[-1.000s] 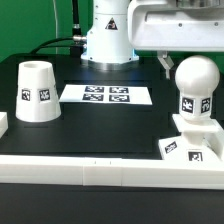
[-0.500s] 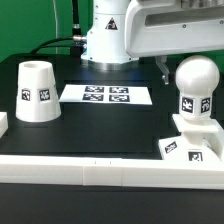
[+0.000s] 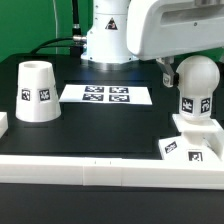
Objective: Assemble lamp
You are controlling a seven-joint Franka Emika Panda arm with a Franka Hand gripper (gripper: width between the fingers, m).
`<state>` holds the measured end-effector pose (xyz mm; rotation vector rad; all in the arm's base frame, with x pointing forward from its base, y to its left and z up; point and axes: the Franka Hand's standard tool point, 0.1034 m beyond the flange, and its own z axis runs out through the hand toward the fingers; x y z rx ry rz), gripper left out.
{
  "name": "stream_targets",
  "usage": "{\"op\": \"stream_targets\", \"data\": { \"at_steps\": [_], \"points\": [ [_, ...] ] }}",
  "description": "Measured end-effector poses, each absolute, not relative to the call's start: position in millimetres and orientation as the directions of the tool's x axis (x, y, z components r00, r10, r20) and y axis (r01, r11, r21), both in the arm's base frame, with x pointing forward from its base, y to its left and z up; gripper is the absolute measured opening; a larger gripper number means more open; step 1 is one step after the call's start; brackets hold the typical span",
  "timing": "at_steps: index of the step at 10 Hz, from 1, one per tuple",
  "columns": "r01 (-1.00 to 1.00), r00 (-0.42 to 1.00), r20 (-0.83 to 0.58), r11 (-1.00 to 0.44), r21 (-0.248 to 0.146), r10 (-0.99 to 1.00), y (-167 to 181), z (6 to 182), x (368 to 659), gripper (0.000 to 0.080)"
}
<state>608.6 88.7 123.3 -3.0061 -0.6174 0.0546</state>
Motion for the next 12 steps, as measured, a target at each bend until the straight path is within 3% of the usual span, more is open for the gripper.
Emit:
{"op": "stream_targets", "data": {
  "at_steps": [5, 8, 12],
  "points": [
    [0.675, 0.736, 0.001, -0.734, -0.073, 0.677, 87.0, 122.7, 609.0, 0.0699],
    [0.873, 0.486, 0.007, -0.486, -0.038, 0.874, 84.7, 123.3, 612.1, 0.0699],
    [0.975, 0.222, -0.013, -0.223, -0.008, 0.975, 89.2, 122.9, 615.2, 0.0699]
  ]
}}
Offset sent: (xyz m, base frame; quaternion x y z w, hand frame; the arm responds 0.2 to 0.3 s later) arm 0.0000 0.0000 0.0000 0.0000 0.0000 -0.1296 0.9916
